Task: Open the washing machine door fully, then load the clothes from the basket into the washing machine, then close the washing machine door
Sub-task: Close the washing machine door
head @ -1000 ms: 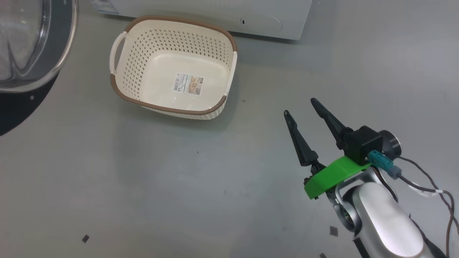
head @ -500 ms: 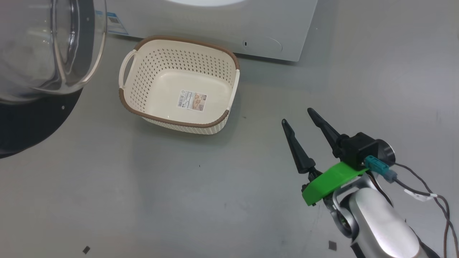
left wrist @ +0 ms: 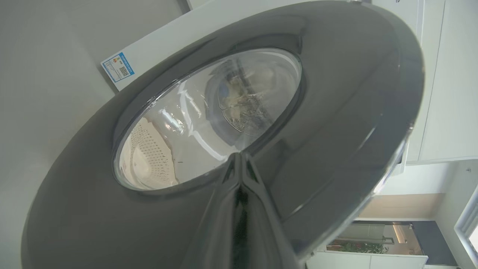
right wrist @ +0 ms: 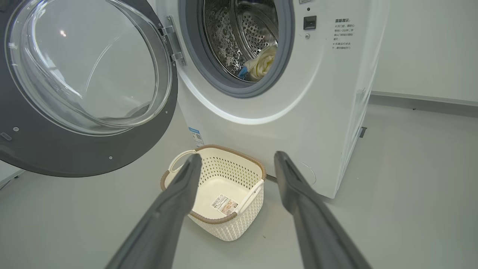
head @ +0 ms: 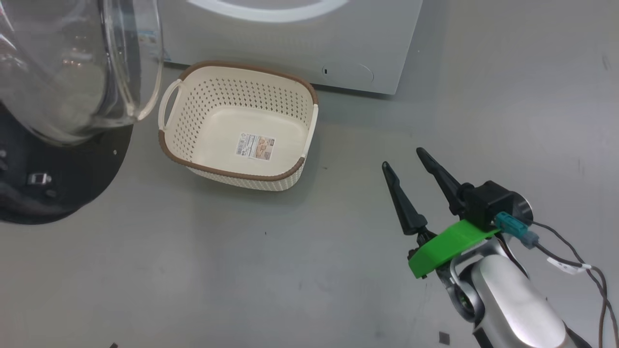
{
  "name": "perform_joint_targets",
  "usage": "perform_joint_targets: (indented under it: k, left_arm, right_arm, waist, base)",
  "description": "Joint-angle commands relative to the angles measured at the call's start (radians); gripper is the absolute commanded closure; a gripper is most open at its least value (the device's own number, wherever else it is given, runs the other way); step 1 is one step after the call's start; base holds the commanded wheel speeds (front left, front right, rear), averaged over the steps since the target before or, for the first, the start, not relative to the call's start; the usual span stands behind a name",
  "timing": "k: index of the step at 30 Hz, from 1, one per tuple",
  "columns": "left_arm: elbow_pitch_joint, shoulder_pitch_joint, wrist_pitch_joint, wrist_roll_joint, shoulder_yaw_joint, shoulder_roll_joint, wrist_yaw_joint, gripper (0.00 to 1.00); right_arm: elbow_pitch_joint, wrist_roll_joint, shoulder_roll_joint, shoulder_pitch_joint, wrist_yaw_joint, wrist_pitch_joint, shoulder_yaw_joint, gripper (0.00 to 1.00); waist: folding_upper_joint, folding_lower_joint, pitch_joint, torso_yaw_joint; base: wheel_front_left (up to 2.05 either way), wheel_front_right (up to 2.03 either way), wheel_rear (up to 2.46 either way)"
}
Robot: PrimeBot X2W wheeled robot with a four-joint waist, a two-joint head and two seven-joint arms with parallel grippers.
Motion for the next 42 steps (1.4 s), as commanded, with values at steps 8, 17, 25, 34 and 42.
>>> perform_joint_targets:
  k: [8, 17, 25, 34, 42]
  left_arm:
    - [-0.126, 0.013, 0.046, -0.033, 0.013, -0.014, -0.005, 1.0]
    - [-0.214, 0.053, 0.029, -0.036, -0.014, -0.105, 0.02, 1.0]
    - [-0.258, 0.081, 0.01, -0.061, -0.018, -0.187, 0.048, 1.0]
    - [-0.304, 0.084, -0.028, -0.069, -0.024, -0.26, 0.065, 1.0]
    - [-0.334, 0.077, -0.063, -0.057, -0.036, -0.304, 0.084, 1.0]
  right_arm:
    - [-0.014, 0.026, 0.006, 0.008, 0.0, -0.022, 0.003, 0.0]
    - [-0.009, 0.044, 0.006, 0.016, 0.0, -0.026, 0.007, 0.0]
    - [-0.025, 0.051, 0.006, 0.025, 0.0, -0.026, -0.004, 0.0]
    - [-0.041, 0.061, 0.006, 0.038, 0.0, -0.026, -0.004, 0.0]
    - [-0.062, 0.07, 0.006, 0.036, 0.0, -0.027, -0.007, 0.0]
  waist:
    - [0.0, 0.0, -0.038, -0.013]
    - [0.0, 0.0, -0.068, -0.039]
    - [0.0, 0.0, -0.077, -0.078]
    - [0.0, 0.0, -0.079, -0.123]
    - [0.0, 0.0, -0.07, -0.194]
  base:
    - [0.0, 0.0, 0.0]
    - [0.0, 0.0, 0.0]
    - [0.0, 0.0, 0.0]
    - [0.0, 0.0, 0.0]
    - [0.0, 0.0, 0.0]
